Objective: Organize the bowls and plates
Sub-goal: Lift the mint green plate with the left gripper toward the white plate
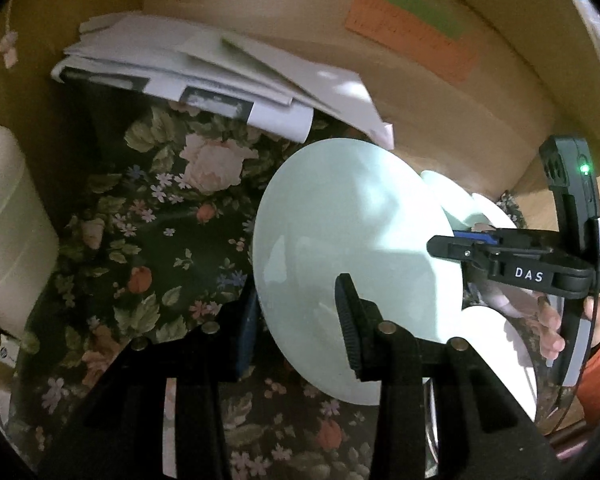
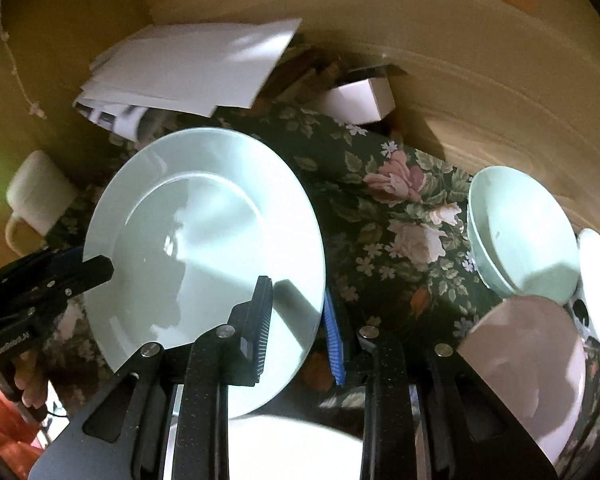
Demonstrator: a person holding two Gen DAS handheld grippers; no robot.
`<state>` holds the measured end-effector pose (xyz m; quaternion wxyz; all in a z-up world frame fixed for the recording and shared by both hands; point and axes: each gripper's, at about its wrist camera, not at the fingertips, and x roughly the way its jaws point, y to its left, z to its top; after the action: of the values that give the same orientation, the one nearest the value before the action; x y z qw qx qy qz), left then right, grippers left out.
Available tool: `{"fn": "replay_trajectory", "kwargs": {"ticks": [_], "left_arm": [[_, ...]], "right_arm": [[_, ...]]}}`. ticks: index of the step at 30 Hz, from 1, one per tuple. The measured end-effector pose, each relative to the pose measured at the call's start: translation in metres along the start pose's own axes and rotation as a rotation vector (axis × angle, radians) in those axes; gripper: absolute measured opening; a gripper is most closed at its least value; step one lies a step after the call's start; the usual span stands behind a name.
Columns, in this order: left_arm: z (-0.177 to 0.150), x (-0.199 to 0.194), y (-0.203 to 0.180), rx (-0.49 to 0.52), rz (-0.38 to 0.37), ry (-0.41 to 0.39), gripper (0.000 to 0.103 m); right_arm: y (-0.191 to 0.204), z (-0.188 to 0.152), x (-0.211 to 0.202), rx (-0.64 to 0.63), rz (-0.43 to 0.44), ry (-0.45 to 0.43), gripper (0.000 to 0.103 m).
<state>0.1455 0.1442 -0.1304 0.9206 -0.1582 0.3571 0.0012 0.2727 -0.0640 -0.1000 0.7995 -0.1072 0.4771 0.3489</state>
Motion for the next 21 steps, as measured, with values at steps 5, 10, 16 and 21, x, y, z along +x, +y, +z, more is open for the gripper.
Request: {"fn": "replay_trajectory", "kwargs": {"ticks": [5, 10, 16, 21], "left_arm": [[-0.007, -0.019, -0.004, 0.013, -0.008, -0.027, 0.037], [-0.014, -0.028, -0.012, 0.020, -0.022, -0.029, 0.037], [-0.026, -0.038, -0.027, 0.039, -0.045, -0.032, 0.037], [-0.035, -0.043, -0.039, 0.054, -0.064, -0.026, 0.037]], "right_arm": [[0.007, -0.012, -0.017, -0.002, -0.014, -0.021, 0.023], [0.008, -0.024, -0.029, 0.011, -0.020, -0.042, 0.023], [0.006, -0.044, -0.046, 0.039, -0.034, -0.063, 0.023], [0.002, -0.062, -0.060, 0.070, -0.039, -0.074, 0.023]]}}
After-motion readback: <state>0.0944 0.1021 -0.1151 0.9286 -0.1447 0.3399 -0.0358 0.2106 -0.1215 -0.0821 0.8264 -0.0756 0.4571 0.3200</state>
